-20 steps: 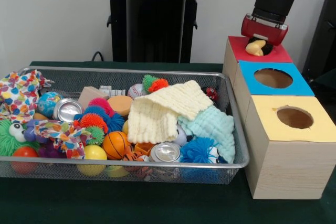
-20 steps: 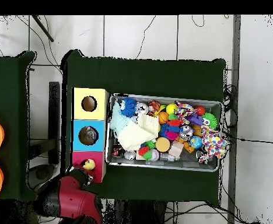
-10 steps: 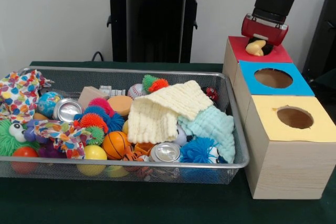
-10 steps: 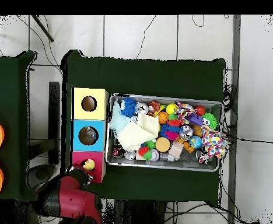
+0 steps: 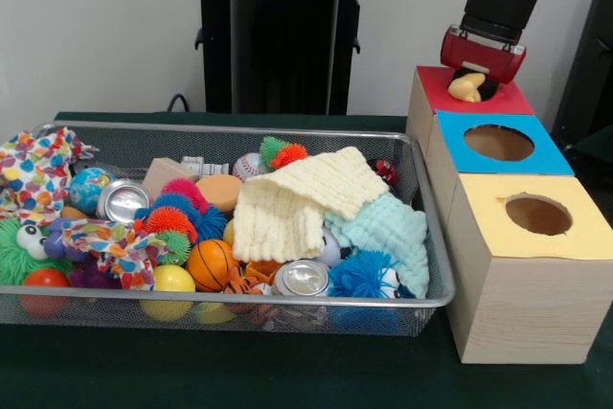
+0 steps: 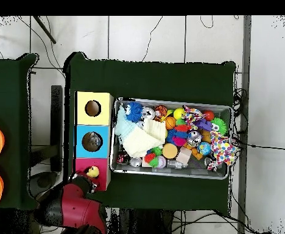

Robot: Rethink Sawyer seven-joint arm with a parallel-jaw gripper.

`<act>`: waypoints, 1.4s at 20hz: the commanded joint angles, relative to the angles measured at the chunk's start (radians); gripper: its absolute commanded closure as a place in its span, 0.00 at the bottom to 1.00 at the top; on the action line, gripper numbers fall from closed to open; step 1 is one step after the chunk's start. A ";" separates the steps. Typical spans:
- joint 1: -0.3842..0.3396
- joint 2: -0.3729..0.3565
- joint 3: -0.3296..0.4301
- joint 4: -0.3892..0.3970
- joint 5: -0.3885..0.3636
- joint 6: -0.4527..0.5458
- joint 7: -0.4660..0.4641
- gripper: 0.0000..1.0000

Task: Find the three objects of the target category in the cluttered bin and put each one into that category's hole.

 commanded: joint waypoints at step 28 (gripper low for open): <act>-0.356 -0.189 0.311 0.139 -0.239 -0.013 0.170 0.00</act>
